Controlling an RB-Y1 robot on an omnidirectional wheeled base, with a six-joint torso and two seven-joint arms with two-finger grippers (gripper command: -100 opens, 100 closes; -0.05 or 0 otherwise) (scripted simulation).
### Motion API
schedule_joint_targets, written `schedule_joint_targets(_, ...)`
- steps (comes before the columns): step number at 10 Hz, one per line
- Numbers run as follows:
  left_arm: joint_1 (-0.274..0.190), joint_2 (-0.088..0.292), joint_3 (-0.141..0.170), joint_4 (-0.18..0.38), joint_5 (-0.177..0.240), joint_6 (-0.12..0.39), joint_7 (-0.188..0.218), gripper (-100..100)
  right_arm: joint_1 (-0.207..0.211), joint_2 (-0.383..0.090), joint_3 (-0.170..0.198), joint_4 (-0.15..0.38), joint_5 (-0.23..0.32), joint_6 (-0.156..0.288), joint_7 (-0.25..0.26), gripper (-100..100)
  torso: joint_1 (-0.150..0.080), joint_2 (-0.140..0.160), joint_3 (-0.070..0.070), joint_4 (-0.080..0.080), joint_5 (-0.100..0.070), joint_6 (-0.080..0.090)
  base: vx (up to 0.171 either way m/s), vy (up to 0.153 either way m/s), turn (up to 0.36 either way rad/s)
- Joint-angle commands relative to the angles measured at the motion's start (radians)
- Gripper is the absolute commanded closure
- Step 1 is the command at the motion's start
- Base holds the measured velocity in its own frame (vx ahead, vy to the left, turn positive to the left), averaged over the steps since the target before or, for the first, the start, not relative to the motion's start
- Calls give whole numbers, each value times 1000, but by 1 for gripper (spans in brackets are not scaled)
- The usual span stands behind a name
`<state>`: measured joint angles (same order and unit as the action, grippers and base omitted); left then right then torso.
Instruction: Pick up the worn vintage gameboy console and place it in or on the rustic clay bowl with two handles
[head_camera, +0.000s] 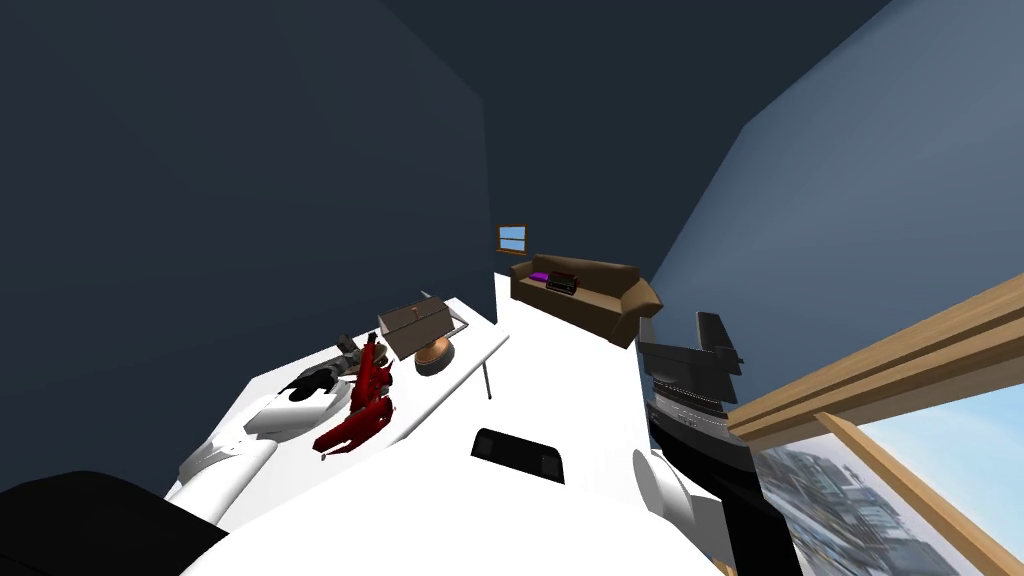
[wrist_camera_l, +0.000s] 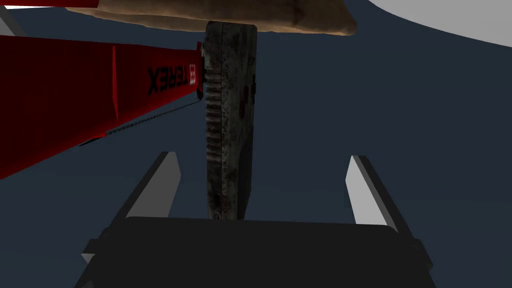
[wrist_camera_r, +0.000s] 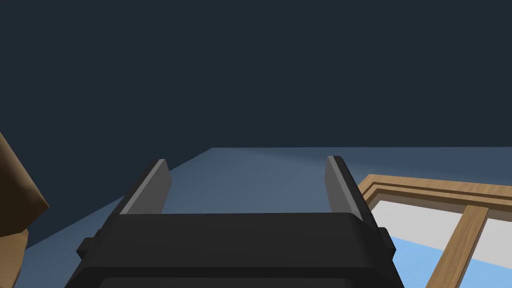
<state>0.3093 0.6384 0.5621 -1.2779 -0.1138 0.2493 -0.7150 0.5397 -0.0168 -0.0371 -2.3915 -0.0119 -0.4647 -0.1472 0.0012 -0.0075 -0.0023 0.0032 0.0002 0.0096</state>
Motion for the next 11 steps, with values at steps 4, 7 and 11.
schedule_joint_targets(4, 8, 23, 3, -22, 25, 33, -1, -100, 0, 0, 0, 0, 0, 0, 0, 0, 0, 1, 1, 0, 0, 0, -8, -1, -13)
schedule_joint_targets(7, 20, 57, 6, -56, 64, 83, -3, -100, 0, 0, 0, 0, 0, 0, 0, 0, -1, 4, 2, 1, 0, 0, -49, -11, -33)
schedule_joint_targets(11, 37, 103, 11, -101, 114, 150, -6, -100, 0, 0, 0, 0, 0, 0, 0, 0, -1, 4, 2, 1, 0, 0, -41, -13, -32)
